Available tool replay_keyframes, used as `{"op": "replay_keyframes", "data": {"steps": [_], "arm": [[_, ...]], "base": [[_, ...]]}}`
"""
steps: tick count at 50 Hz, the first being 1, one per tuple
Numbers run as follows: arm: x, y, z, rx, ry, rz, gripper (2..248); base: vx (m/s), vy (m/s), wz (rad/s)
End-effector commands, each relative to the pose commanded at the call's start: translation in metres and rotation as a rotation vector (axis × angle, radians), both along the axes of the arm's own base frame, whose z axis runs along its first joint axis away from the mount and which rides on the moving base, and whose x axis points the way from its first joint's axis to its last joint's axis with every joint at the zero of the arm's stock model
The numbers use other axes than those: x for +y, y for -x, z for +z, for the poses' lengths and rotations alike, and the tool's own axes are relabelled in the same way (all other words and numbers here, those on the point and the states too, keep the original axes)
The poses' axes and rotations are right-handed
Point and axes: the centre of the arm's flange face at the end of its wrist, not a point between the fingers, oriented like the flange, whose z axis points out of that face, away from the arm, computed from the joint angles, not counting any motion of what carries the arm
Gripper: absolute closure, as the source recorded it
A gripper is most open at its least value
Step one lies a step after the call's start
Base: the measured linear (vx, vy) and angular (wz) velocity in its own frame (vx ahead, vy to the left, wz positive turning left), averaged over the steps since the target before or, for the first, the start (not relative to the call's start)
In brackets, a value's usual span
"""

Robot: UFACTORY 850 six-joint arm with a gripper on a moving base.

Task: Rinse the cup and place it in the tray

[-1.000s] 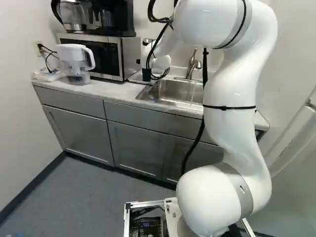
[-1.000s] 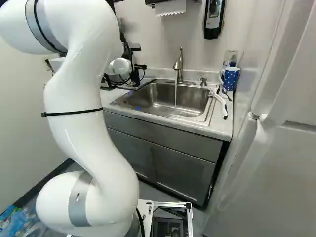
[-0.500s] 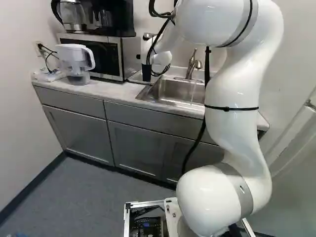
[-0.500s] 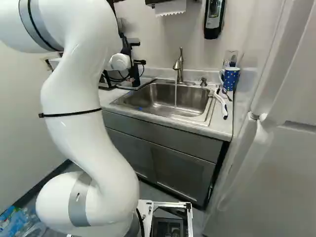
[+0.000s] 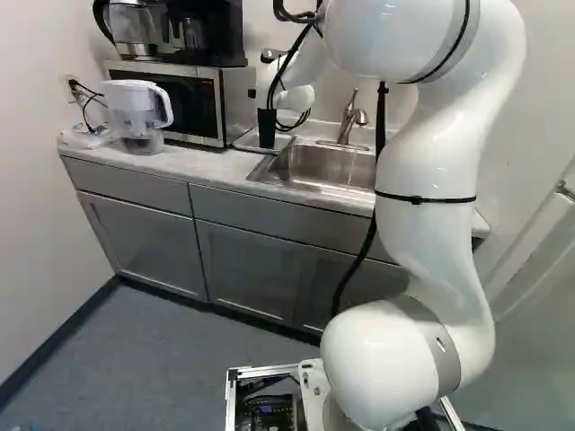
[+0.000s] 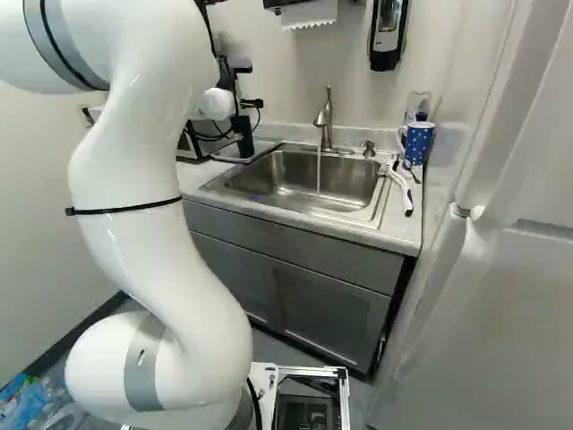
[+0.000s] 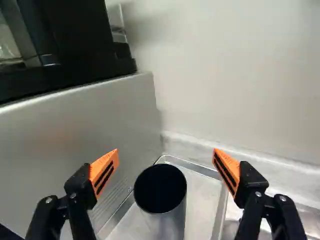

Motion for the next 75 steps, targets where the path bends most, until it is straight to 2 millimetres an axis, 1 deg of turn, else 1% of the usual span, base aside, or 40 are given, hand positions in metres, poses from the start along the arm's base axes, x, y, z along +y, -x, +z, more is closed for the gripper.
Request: {"op": "replay_keyframes", "data": {"steps": [19,36,53,75], "arm": [[-0.001,0.001,0.022,-0.036,-0.006,-0.002,3],[-0.023,0.004,0.041,-0.067,-0.009,-0.034,3],[-0.049,0.020,0.062,-0.094,-0.011,-0.071,3],[-0.077,0.052,0.064,-0.084,-0.008,-0.113,3]], "base": [[0.000,0.000,0.000],[0.000,0.000,0.000],[0.000,0.000,0.000],[0.000,0.000,0.000]]}}
